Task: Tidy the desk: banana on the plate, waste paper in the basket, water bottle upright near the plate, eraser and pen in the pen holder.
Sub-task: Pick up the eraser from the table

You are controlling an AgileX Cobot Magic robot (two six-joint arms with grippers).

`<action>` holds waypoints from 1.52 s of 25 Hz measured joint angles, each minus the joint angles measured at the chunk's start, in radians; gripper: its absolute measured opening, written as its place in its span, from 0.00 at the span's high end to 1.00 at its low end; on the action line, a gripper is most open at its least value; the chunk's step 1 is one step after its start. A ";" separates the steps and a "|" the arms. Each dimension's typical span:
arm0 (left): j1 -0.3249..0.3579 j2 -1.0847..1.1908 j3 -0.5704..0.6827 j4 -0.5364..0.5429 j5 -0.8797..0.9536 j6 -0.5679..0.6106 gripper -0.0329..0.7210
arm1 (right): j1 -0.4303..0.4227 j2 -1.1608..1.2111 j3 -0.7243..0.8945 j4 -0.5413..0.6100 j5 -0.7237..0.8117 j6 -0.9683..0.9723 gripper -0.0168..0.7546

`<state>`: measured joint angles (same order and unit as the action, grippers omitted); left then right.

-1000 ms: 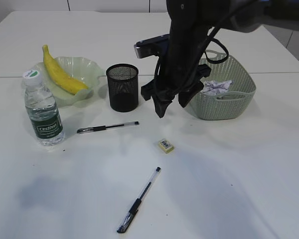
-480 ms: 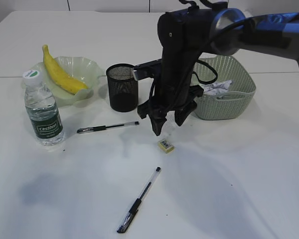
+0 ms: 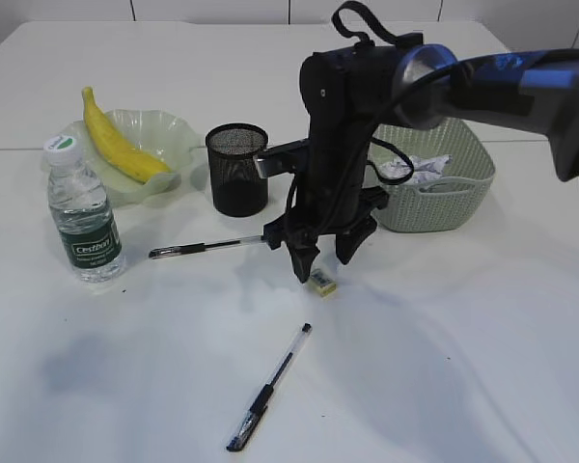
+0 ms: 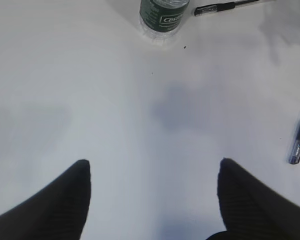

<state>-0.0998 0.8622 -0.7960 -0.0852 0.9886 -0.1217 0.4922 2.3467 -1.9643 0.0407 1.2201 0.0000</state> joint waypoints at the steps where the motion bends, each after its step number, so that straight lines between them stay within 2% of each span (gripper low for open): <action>1: 0.000 0.000 0.000 0.000 -0.001 0.000 0.21 | 0.000 0.007 0.000 0.003 0.000 0.000 0.35; 38: 0.000 0.000 0.000 0.000 -0.039 0.000 0.21 | 0.000 0.058 0.000 0.017 -0.002 0.000 0.35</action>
<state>-0.0998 0.8622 -0.7960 -0.0852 0.9494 -0.1217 0.4922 2.4047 -1.9643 0.0580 1.2183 0.0000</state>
